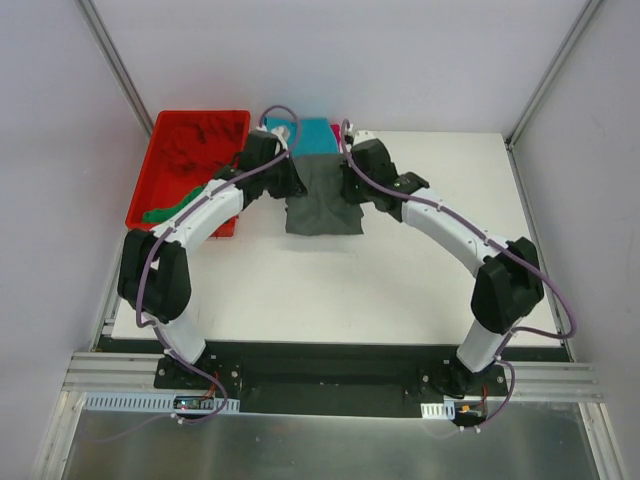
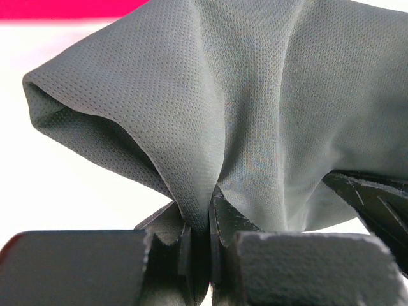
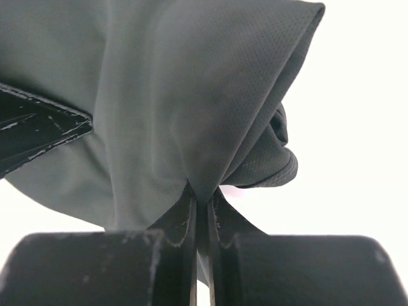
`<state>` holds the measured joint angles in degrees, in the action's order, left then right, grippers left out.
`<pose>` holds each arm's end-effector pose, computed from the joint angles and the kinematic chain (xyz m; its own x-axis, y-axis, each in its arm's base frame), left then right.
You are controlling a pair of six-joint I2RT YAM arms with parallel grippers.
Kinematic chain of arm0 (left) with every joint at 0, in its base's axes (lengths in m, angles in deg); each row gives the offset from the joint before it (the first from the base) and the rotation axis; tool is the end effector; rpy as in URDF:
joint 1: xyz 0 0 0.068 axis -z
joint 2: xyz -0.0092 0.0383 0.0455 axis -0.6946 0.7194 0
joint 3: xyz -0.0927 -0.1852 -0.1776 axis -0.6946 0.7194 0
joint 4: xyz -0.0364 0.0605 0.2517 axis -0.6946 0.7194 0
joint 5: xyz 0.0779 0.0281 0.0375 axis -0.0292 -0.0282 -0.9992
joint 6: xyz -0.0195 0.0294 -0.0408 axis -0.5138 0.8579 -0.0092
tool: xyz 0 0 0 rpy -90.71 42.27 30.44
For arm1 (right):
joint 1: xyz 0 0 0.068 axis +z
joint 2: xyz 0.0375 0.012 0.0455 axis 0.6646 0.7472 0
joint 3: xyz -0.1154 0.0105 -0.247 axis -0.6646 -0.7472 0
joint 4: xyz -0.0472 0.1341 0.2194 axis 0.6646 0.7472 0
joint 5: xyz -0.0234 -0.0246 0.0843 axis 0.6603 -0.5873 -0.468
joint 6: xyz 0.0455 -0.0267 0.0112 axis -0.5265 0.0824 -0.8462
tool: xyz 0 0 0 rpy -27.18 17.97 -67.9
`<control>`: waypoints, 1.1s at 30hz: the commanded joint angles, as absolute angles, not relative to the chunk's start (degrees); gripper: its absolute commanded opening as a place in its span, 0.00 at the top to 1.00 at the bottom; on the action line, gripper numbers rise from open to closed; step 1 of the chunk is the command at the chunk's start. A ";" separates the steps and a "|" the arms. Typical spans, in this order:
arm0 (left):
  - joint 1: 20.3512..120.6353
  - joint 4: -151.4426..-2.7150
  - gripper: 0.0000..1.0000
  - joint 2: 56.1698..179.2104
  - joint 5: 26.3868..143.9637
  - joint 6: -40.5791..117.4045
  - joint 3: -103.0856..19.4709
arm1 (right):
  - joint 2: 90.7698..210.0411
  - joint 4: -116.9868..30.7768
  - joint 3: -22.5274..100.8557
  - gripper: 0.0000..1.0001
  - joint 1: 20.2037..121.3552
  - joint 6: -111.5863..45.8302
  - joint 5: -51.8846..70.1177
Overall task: Fold and stack the t-shirts
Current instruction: Put the neatly folded tshirt into the corner of the board with both arms
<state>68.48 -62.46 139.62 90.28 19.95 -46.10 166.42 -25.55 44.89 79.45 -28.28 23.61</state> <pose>0.3558 -0.1710 0.2843 -0.7233 -0.2058 -0.6591 0.2504 0.8114 -0.5282 0.3151 0.2390 0.3058 -0.4608 -0.3087 -0.8321 -0.5128 0.8578 -0.0343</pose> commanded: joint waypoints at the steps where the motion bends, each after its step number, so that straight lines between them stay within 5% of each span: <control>1: 65.80 -60.30 1.00 142.56 87.12 27.39 -55.93 | 172.49 -25.24 56.76 0.99 77.43 -19.40 26.60; 14: 58.67 -58.10 1.00 159.52 88.08 33.29 -82.39 | 194.73 -31.04 86.83 1.00 70.84 -14.47 17.73; 33: 56.56 -59.42 1.00 178.86 81.93 39.17 -101.47 | 215.22 -59.94 95.98 0.96 68.28 -14.90 15.18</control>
<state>57.01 -58.05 177.61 85.34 35.21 -97.69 214.27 -48.72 92.85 68.35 -15.28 14.34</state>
